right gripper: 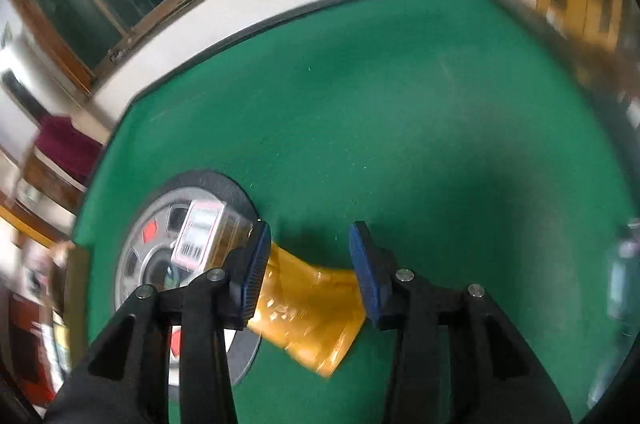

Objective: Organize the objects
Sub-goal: 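Close the right gripper on the yellow packet while the left grasps the white barcode box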

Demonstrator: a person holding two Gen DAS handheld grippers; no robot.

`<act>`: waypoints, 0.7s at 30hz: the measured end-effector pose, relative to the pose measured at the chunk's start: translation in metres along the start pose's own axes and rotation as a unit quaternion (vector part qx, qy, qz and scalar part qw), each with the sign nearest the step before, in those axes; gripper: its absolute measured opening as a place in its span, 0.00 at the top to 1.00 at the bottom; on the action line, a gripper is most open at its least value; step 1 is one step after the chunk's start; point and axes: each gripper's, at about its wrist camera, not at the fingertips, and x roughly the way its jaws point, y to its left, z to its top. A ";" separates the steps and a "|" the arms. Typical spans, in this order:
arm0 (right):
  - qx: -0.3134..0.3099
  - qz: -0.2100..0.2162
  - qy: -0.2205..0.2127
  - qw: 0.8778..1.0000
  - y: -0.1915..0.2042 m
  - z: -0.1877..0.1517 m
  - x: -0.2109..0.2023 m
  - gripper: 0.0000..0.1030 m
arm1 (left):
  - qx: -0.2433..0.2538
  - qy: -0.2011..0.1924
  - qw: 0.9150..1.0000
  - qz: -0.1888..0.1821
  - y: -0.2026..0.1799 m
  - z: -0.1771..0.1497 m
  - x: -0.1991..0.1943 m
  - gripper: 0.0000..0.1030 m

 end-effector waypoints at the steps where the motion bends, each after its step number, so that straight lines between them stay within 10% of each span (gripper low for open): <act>1: 0.010 0.012 0.007 1.000 -0.002 -0.001 0.000 0.62 | 0.003 0.000 1.000 0.001 -0.002 -0.001 -0.002 0.52; 7: -0.064 0.065 0.041 0.995 0.020 -0.036 -0.021 0.47 | -0.012 -0.002 1.000 -0.003 0.004 0.005 0.001 0.52; 13: -0.219 -0.060 0.006 0.974 0.060 -0.064 -0.018 0.21 | -0.005 0.010 1.000 -0.003 -0.004 -0.001 0.009 0.52; 15: -0.215 -0.082 0.008 0.973 0.064 -0.068 -0.008 0.23 | -0.001 0.010 1.000 0.001 -0.006 0.002 0.007 0.52; 17: -0.200 -0.103 -0.008 0.974 0.063 -0.067 -0.004 0.57 | 0.006 0.008 1.000 0.002 -0.010 0.009 0.006 0.52; 21: -0.142 -0.104 -0.006 0.984 0.048 -0.065 -0.021 0.64 | 0.004 0.025 0.999 -0.028 -0.021 0.038 0.015 0.52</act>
